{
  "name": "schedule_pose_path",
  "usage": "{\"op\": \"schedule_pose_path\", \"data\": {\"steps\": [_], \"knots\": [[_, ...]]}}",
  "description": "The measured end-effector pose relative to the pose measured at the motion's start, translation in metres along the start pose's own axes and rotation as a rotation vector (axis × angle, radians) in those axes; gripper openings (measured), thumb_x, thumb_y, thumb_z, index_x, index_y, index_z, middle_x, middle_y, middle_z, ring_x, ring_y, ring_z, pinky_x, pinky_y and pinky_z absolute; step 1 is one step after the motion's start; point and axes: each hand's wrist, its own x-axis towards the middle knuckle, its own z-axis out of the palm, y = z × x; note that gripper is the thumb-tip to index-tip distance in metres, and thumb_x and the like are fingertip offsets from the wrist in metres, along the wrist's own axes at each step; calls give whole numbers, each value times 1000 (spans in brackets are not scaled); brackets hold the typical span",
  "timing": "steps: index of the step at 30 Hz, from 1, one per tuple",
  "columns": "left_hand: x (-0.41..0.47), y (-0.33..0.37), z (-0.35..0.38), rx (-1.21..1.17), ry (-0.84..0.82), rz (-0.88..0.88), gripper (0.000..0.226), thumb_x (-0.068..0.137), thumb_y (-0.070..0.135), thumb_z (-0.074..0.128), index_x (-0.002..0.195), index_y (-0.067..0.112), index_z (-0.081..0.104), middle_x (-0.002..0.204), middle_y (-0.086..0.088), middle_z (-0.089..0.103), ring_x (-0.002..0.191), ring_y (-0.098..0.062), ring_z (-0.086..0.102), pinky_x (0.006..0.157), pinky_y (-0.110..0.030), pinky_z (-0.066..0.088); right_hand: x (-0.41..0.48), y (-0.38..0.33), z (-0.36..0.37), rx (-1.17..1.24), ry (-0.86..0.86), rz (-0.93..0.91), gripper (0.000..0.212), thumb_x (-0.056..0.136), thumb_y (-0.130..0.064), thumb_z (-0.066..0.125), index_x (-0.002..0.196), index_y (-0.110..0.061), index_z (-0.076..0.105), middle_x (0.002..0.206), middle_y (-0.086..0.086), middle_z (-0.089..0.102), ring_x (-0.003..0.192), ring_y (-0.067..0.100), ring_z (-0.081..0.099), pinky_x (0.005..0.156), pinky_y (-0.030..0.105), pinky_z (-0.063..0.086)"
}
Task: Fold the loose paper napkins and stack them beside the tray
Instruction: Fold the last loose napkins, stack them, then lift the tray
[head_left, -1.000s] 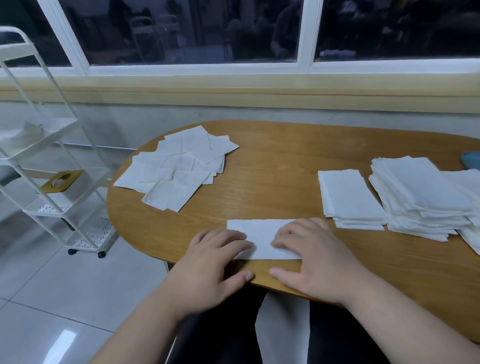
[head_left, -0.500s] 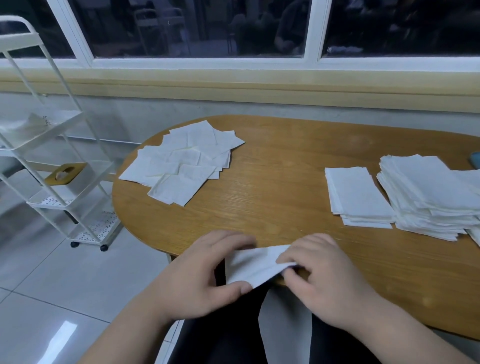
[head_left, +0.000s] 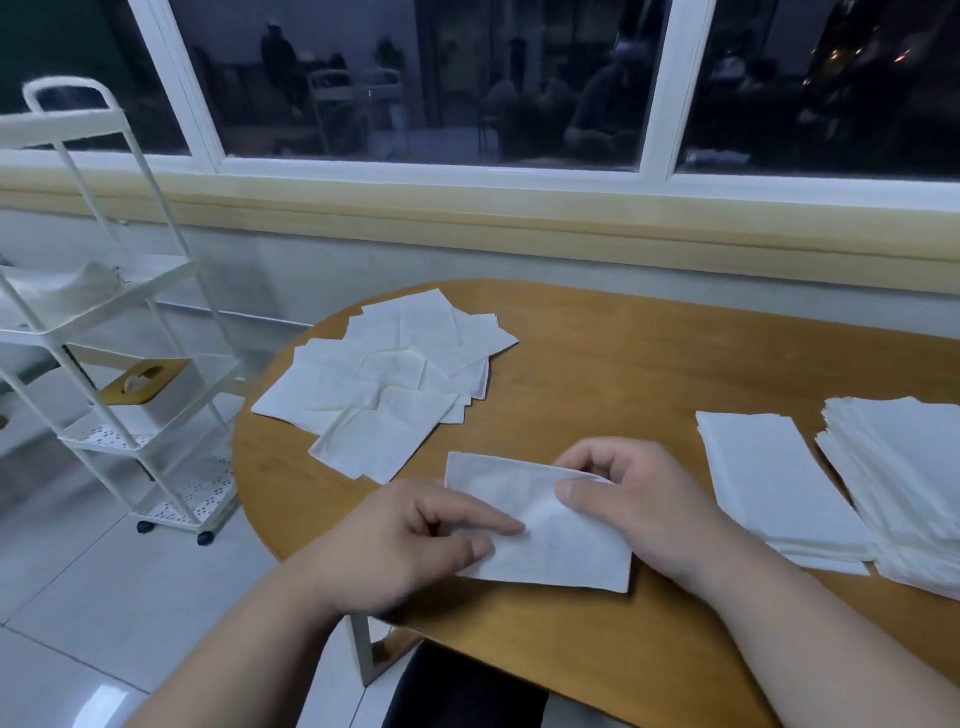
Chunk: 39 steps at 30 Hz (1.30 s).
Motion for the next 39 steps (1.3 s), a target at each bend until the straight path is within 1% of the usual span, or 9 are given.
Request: {"op": "schedule_pose_path", "data": {"steps": [3,8,12,18,23,27,31,34,39], "knots": [[13,-9,-15,-71,57,-89,39,95,5,63,99,41,79,83,0,69,76,-4,58,73,-19,44,29,-5,8,16,-34,-23,8,83,-25,70,81,-17,73,75,1,69,66,11,60,62,27,45],[26,-31,-26,-227,230,-136,40,89,5,60,100,38,78,57,7,52,53,-7,45,55,-16,37,86,-6,16,-114,156,-123,14,90,-16,69,85,-28,73,68,-17,63,62,-1,54,60,14,42],[32,-40,-24,-295,305,-165,44,83,6,59,99,42,78,54,2,55,53,-9,48,54,-16,38,145,-14,25,-296,211,-190,16,90,-17,66,89,-33,68,88,-15,67,75,-5,58,64,6,40],[38,-46,-25,-119,366,-186,50,88,-4,53,107,38,73,48,21,52,45,0,43,50,-10,33,239,-26,56,-712,50,-181,30,92,-33,61,123,-32,62,128,-11,54,118,12,50,96,31,43],[37,-50,-28,-82,385,-176,34,90,16,61,106,43,73,51,19,49,52,-1,45,56,-9,36,284,-29,91,-867,-28,-232,40,93,-36,58,132,-29,55,138,-4,46,132,20,38,91,32,37],[38,-53,-29,-53,379,-147,27,90,28,62,110,44,73,80,35,64,72,6,59,66,-5,38,298,-27,105,-968,-23,-254,32,93,-36,56,123,-26,61,124,-1,53,121,24,45,95,39,44],[39,-54,-30,-21,373,-142,28,92,25,63,112,42,72,83,46,57,83,17,56,70,-1,35,301,-29,109,-1024,52,-336,22,97,-25,49,104,-21,69,105,1,60,104,26,54,88,42,49],[39,-54,-30,-19,373,-142,27,93,26,62,112,42,72,87,36,63,83,13,58,69,-3,36,297,-29,108,-995,81,-373,26,98,-20,45,96,-19,70,99,0,61,95,24,56,80,40,51],[38,-55,-26,-6,376,-126,27,89,34,59,111,44,72,105,22,69,97,6,61,81,-5,42,264,-31,88,-828,165,-394,22,99,-23,49,97,-22,71,104,-6,61,100,18,53,76,33,43]]}}
